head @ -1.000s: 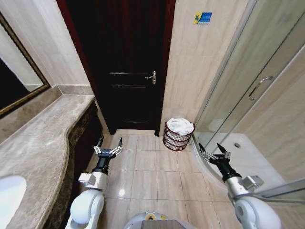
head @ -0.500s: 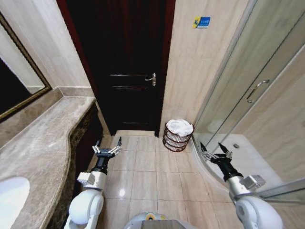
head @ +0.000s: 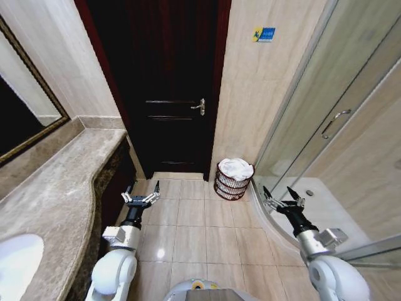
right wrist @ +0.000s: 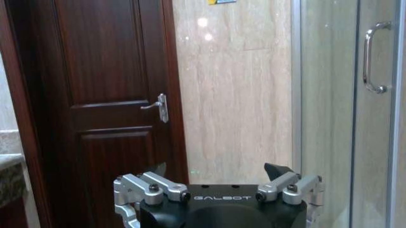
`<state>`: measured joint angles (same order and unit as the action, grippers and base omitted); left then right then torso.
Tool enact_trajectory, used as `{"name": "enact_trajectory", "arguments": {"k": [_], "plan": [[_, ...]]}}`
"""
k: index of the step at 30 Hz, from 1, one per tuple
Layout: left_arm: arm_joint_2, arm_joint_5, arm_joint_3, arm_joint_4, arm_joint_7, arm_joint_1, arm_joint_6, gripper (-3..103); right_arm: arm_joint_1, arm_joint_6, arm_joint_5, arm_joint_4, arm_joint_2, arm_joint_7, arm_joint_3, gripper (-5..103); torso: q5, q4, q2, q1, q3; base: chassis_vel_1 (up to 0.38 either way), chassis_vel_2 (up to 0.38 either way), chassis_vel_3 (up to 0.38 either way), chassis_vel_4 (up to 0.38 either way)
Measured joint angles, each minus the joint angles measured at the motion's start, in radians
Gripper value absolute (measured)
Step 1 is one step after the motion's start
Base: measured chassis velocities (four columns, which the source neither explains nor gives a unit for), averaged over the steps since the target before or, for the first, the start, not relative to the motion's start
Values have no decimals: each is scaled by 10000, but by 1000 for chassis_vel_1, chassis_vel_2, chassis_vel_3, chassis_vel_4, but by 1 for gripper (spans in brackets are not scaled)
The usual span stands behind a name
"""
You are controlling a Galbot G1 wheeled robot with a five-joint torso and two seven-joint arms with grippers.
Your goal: Discard the used towel into the hamper.
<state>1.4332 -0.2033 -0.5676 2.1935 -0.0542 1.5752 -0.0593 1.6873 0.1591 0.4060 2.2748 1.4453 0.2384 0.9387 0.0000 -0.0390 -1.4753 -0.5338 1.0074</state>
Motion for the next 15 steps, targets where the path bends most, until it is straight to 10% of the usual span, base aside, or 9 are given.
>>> {"name": "enact_trajectory", "arguments": {"k": [15], "plan": [[22,360,-16,-131,237,-26,186,100,-24,-167,-378,-214,198,-62,-58,100,0,-1,53,24,-26,0,0,0,0]]}}
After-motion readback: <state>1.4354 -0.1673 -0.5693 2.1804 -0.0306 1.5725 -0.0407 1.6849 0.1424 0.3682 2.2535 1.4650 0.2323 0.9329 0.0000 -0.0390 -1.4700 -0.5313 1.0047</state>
